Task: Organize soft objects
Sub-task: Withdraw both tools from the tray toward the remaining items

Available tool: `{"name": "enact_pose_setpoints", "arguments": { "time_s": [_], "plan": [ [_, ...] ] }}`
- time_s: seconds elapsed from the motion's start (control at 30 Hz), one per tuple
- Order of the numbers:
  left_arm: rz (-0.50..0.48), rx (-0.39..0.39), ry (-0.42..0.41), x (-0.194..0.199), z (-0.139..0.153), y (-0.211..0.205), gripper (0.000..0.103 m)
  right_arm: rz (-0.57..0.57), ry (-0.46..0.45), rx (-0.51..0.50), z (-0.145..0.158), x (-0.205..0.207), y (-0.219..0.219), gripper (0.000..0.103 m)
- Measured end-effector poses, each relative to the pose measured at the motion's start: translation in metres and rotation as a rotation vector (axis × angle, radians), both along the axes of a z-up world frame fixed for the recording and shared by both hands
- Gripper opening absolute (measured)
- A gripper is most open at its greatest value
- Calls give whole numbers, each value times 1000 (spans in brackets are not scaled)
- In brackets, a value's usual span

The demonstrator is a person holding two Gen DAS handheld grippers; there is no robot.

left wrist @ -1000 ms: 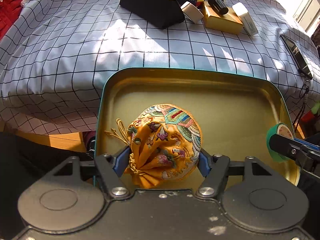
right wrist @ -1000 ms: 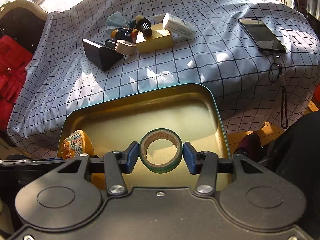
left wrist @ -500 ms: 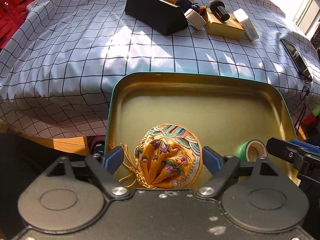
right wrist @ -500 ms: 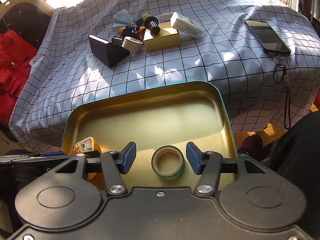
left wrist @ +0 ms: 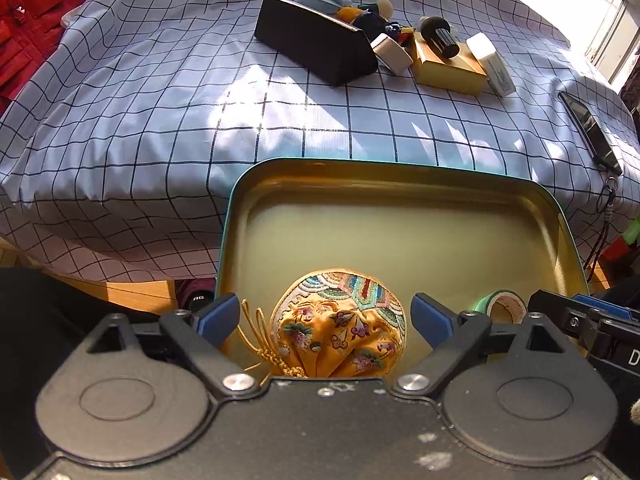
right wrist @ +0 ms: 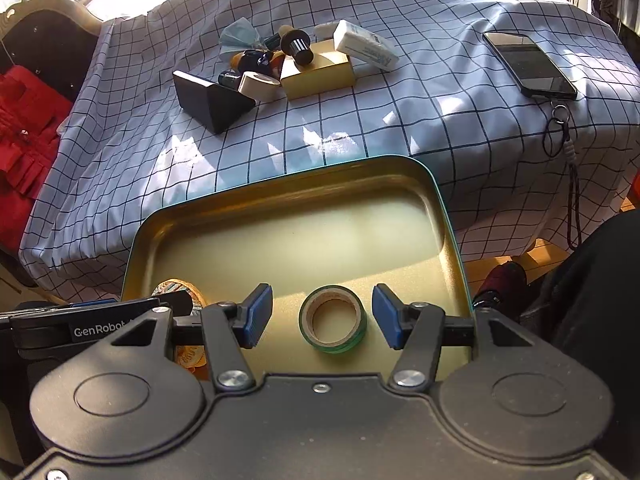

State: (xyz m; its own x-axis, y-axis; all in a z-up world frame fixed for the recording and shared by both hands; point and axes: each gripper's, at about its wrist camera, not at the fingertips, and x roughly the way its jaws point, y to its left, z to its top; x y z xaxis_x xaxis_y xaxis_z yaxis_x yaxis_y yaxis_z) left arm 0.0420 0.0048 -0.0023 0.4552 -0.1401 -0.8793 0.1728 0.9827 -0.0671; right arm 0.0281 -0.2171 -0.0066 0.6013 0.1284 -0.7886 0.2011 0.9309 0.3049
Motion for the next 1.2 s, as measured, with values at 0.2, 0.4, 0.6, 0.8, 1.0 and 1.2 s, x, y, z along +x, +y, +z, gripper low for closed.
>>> {"name": "enact_pose_setpoints", "arguments": {
  "time_s": [0.2,0.4,0.6,0.8,1.0,1.2],
  "plan": [
    [1,13,6,0,-1,-1,92,-7,5,3,-1,1,-1,54],
    [4,22,10,1,0,0,92,-6,12,9,-2,2,-1,54],
    [6,26,0,5,9,-2,92,-5,6,15,2,5,-2,54],
    [-1,26,-9,15,20,-6,92,-12,-6,16,9,12,-5,54],
    [-14,26,-17,31,30,-13,92,-17,-12,13,18,24,-10,54],
    [-17,23,-31,53,39,-18,92,-20,-23,0,26,44,-18,54]
  ]
}}
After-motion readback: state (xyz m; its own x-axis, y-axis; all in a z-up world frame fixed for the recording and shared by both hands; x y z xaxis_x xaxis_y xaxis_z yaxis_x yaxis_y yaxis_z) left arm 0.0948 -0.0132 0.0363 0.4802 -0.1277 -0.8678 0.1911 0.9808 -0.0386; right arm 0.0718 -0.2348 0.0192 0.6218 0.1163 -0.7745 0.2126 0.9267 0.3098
